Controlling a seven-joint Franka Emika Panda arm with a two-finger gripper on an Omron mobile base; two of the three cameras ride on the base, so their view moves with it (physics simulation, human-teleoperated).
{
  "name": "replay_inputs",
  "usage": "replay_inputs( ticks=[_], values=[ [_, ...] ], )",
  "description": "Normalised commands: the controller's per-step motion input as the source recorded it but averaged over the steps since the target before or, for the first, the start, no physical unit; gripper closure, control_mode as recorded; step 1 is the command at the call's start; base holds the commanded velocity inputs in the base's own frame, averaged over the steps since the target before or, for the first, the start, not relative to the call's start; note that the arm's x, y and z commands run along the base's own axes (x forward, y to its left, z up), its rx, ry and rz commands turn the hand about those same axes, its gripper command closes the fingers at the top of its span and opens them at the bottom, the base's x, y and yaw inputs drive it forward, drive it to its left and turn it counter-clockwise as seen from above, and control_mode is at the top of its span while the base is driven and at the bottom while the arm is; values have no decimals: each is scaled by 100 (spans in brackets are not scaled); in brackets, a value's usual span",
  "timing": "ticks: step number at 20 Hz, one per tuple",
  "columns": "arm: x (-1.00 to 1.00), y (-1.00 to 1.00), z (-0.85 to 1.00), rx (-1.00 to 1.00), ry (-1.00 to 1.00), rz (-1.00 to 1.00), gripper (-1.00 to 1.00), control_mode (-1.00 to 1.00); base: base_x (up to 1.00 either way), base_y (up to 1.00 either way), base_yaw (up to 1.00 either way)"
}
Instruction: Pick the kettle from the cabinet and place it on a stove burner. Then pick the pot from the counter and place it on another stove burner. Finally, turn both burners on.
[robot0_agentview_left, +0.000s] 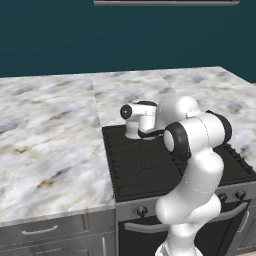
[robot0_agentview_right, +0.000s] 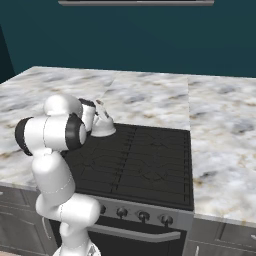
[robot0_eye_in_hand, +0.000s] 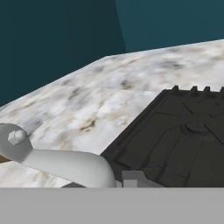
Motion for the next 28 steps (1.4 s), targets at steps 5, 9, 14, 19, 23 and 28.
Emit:
replay_inputs(
  ticks=[5, 9, 14, 19, 23, 28],
  values=[
    [0, 0, -32, -1, -9, 0, 100, -100, 0, 0, 0],
    [0, 0, -40, 0, -8, 0, 100, -100, 0, 0, 0],
    [0, 0, -43, 0, -6, 0, 100, -100, 0, 0, 0],
    [0, 2, -46, 2, -6, 0, 100, -100, 0, 0, 0],
    [4, 6, -38, 6, -1, 0, -100, -100, 0, 0, 0],
    [5, 8, -29, 6, -1, 0, -100, -100, 0, 0, 0]
  ],
)
